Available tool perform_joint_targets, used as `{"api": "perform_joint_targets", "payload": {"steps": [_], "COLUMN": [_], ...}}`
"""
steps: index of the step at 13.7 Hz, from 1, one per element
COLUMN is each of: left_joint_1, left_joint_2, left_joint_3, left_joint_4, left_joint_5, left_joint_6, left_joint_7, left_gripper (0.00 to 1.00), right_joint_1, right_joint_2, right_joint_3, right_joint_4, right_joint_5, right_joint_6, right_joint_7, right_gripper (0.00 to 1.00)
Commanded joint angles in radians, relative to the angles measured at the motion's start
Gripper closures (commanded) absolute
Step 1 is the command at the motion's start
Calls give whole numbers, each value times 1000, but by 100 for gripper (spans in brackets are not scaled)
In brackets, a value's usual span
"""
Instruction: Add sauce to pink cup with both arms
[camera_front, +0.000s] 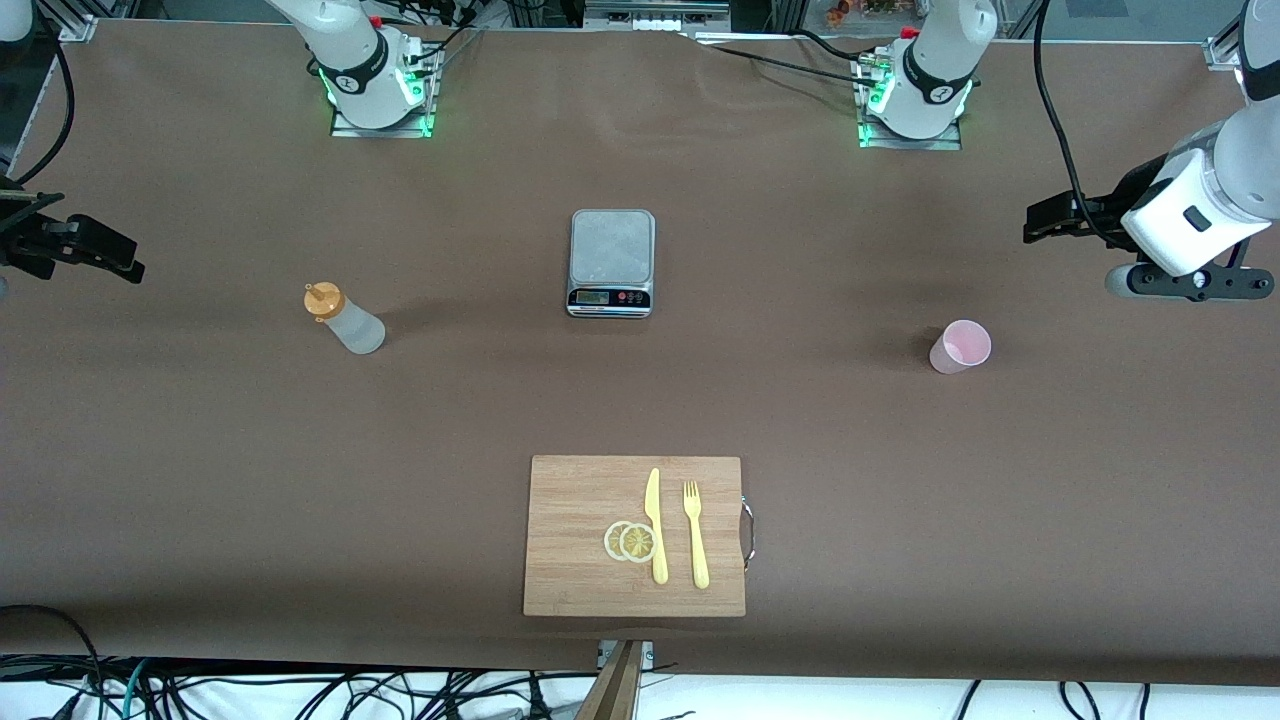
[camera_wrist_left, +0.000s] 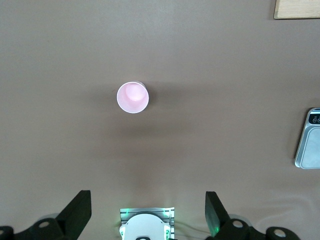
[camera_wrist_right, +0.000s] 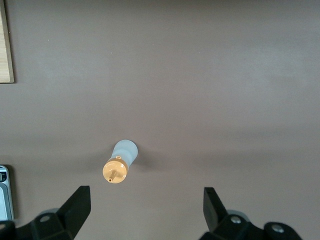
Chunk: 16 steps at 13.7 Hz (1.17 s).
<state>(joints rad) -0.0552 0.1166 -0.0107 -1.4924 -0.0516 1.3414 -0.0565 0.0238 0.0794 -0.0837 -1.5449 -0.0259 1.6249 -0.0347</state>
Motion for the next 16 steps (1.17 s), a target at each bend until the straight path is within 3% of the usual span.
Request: {"api": "perform_joint_targets", "payload": {"steps": [1, 16], "left_joint_1": [-2, 5], "left_joint_2": [5, 5], "left_joint_3": [-2, 0], "left_joint_4": [18, 20], "left_joint_5": [16, 12], "left_joint_6": [-13, -11], "left_joint_7": [3, 6], "left_gripper": [0, 0], "right_joint_1": [-2, -2], "right_joint_2": [0, 0], "right_joint_3": [-1, 1], "right_joint_4": [12, 2], "right_joint_5": [3, 3], "right_joint_6": [0, 20], "right_joint_7": [15, 15], "right_gripper": [0, 0]}}
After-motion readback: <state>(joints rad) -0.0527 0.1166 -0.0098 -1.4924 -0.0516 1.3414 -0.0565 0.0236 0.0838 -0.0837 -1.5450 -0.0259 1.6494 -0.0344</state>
